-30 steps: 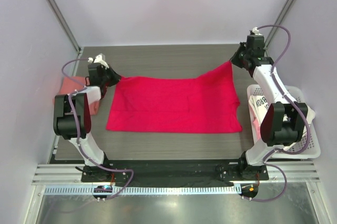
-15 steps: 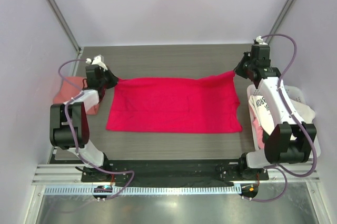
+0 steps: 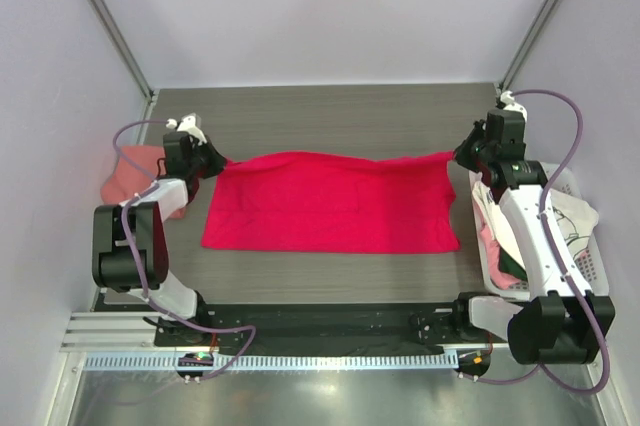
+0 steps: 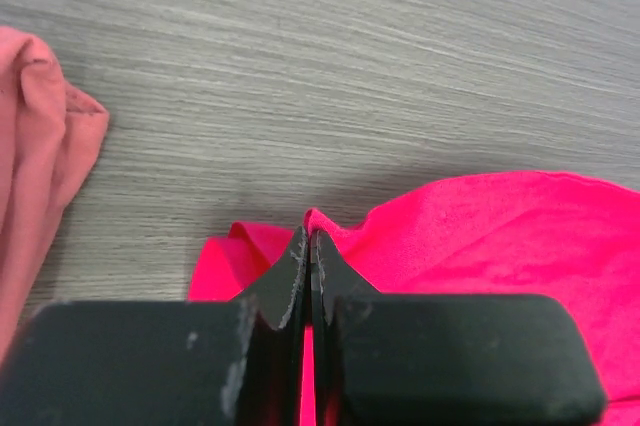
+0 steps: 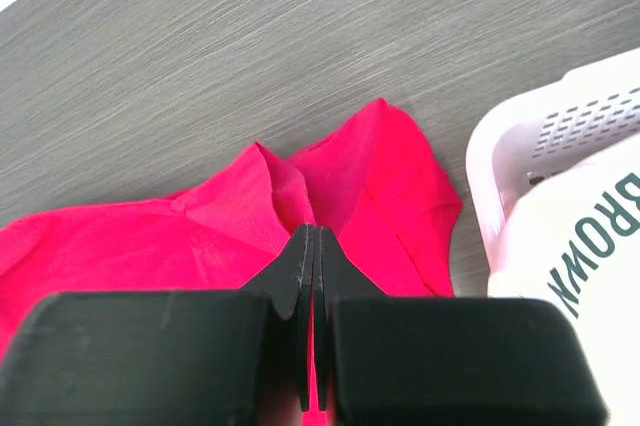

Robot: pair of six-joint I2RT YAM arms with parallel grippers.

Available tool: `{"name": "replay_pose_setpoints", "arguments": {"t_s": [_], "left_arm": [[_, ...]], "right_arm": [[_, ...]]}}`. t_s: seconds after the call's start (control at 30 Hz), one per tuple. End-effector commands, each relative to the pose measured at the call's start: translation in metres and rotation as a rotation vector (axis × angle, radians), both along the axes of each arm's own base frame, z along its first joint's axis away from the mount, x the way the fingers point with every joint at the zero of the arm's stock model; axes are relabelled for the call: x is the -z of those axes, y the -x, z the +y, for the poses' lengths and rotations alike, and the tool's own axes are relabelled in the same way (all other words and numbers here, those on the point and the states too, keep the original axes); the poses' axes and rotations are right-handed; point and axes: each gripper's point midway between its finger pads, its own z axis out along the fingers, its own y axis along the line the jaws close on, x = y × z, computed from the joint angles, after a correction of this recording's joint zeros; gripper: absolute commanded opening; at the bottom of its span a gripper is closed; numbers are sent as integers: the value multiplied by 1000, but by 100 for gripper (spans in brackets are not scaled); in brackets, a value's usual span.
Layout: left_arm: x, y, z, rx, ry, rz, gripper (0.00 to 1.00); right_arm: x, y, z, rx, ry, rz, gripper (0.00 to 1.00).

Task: Fold and stack the t-shirts
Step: Fold the tshirt

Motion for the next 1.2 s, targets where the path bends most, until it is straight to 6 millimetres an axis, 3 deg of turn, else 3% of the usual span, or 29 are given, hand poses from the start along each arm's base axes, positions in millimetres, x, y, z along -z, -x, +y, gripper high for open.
{"name": "replay_pose_setpoints", "arguments": {"t_s": [0.0,0.33,0.63,1.17], "left_arm": [[-32,-1,-3,37,-25,-86,0],[-40,15,5,9,-73,-92,0],[-32,24,8,0,-85,-69,0],[-33,50,10,-62,-57,-65,2]], "right_arm": [[1,12,-4,27,-6,-10,1],[6,35,-14,97,9,-10,1],[6,57,-17,138,-2,-37,1],[29,105,-19,209,-47,-49,1]]}}
